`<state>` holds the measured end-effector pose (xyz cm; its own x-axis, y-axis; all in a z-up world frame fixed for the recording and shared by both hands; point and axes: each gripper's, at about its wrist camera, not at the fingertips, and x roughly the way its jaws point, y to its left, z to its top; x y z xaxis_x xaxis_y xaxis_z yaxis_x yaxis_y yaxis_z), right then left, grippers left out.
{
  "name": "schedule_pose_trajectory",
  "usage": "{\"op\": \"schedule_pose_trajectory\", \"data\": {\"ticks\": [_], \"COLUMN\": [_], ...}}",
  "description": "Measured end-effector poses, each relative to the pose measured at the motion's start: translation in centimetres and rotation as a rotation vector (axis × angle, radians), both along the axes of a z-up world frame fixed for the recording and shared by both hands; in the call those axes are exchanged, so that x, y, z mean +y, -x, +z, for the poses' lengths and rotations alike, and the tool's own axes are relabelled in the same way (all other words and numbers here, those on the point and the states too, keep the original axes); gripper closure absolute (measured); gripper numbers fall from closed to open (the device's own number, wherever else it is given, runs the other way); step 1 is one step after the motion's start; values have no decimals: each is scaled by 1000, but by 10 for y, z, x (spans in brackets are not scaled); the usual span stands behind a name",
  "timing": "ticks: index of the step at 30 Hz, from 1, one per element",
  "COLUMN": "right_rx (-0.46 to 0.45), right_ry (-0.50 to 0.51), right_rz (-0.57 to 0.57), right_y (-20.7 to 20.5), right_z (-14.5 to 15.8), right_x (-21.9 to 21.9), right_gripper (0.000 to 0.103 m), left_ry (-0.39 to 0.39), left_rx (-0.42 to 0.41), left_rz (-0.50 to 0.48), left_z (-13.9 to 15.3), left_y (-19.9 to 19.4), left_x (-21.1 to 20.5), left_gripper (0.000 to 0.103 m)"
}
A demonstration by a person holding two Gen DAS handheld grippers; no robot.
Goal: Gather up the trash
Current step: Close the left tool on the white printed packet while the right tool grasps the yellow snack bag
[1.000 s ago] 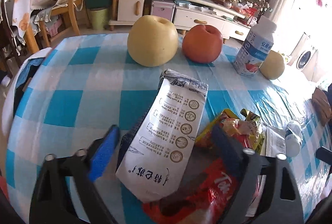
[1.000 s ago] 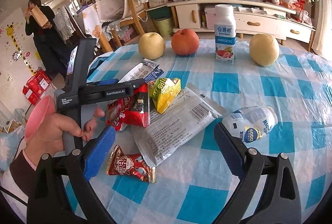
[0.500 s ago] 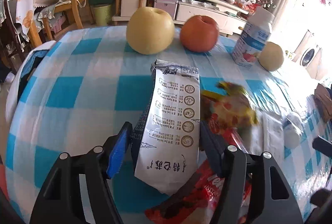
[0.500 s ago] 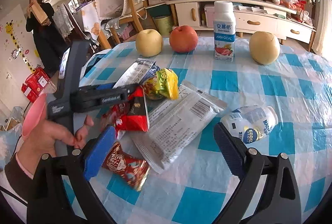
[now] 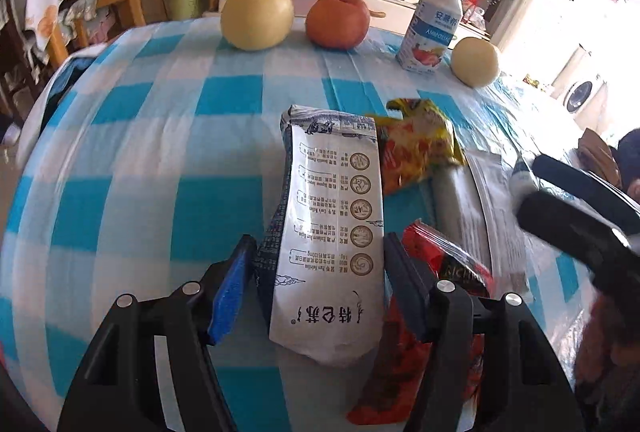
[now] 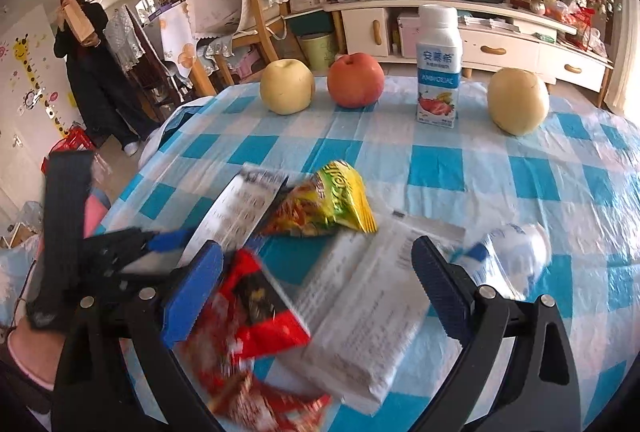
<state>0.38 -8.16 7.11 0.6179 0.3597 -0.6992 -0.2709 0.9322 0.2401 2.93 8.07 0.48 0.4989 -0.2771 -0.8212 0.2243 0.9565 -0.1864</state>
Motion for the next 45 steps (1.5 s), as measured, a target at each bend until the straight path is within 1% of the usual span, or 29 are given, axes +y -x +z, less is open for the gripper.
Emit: {"op": "schedule_pose_trajectory", "data": {"ticks": [4, 6, 9, 12, 14, 16, 20, 22, 23, 24, 26, 28, 30, 34, 39, 44, 45], "right_rx": [30, 32, 52, 45, 52, 61, 69, 72, 76, 77, 72, 65, 49, 33, 11, -7, -17], "right_ry": [-7, 10, 12, 42, 40, 55, 121, 136, 143, 163, 192, 201, 218, 234, 235, 247, 252], "right_rz": [5, 4, 15, 34, 43, 54, 64, 70, 71, 66, 65, 68, 68, 79, 79, 96, 100], "right_y": [-18, -27, -39, -44, -50, -58, -68, -71, -72, -73, -73, -73, -71, -69, -64, -57, -54], "right_z": [-12, -16, -21, -21, -22, -25, -33, -36, -36, -38, -39, -39, -38, -37, -33, -30, -29], "right_x": [3, 7, 13, 22, 27, 35, 48, 49, 49, 49, 49, 49, 50, 52, 51, 54, 56], "right_gripper": [7, 7, 7, 7, 7, 7, 7, 8, 11, 19, 26, 28, 37, 43, 54, 58, 60], "left_ry": [46, 64, 78, 96, 111, 126, 125, 127, 128, 130, 132, 131, 130, 122, 120, 122, 123], "left_rx": [8, 7, -11, -36, -47, -52, -52, -56, -59, -63, -67, -66, -66, -79, -82, -95, -98], "left_rz": [75, 114, 174, 223, 256, 277, 296, 300, 301, 301, 299, 298, 297, 291, 284, 283, 283], "left_z": [2, 3, 7, 14, 17, 18, 17, 17, 18, 19, 19, 19, 19, 22, 22, 26, 27], "left_y": [17, 22, 28, 29, 28, 27, 24, 23, 22, 22, 21, 20, 20, 21, 23, 27, 28], "left_x": [15, 25, 42, 58, 68, 76, 81, 82, 82, 82, 82, 81, 81, 79, 78, 79, 79], "left_gripper": [38, 38, 38, 38, 38, 38, 38, 38, 38, 38, 38, 38, 38, 38, 38, 38, 38]}}
